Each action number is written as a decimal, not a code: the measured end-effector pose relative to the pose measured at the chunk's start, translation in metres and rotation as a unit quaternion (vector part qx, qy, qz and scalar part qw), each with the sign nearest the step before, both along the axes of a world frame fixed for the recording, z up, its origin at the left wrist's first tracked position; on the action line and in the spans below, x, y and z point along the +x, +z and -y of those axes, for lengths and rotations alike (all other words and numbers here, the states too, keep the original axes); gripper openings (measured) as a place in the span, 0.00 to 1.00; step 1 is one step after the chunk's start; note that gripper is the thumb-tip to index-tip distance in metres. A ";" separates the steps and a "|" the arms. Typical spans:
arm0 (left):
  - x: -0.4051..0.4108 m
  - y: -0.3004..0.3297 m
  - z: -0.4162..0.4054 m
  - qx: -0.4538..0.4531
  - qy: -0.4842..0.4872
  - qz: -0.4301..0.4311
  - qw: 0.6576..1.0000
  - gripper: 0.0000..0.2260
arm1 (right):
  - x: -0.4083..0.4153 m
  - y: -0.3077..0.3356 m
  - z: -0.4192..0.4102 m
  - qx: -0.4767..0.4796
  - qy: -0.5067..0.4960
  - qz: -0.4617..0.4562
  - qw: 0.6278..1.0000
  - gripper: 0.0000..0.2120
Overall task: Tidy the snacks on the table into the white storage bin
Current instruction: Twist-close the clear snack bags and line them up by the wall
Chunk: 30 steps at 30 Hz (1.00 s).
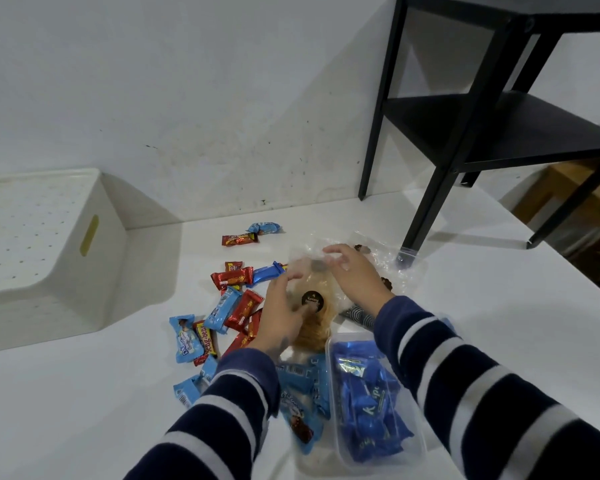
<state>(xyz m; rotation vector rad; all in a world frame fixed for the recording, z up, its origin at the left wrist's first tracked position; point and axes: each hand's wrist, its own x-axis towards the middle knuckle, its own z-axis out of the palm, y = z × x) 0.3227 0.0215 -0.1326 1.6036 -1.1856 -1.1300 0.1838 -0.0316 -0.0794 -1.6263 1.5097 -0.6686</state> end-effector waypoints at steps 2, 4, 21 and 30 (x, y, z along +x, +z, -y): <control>0.006 -0.016 -0.004 0.016 -0.010 0.034 0.999 0.27 | -0.003 -0.014 -0.008 0.026 0.000 0.015 1.000 0.24; 0.008 -0.024 -0.006 0.005 0.006 0.043 0.999 0.29 | -0.003 -0.024 -0.019 0.059 0.021 0.005 0.998 0.33; 0.150 -0.021 0.001 -0.030 0.079 0.319 0.944 0.22 | 0.089 0.016 0.038 -0.058 0.134 -0.087 0.985 0.34; 0.220 -0.056 0.032 0.260 -0.077 0.426 0.863 0.40 | 0.221 -0.003 0.096 -0.088 0.174 -0.024 0.981 0.33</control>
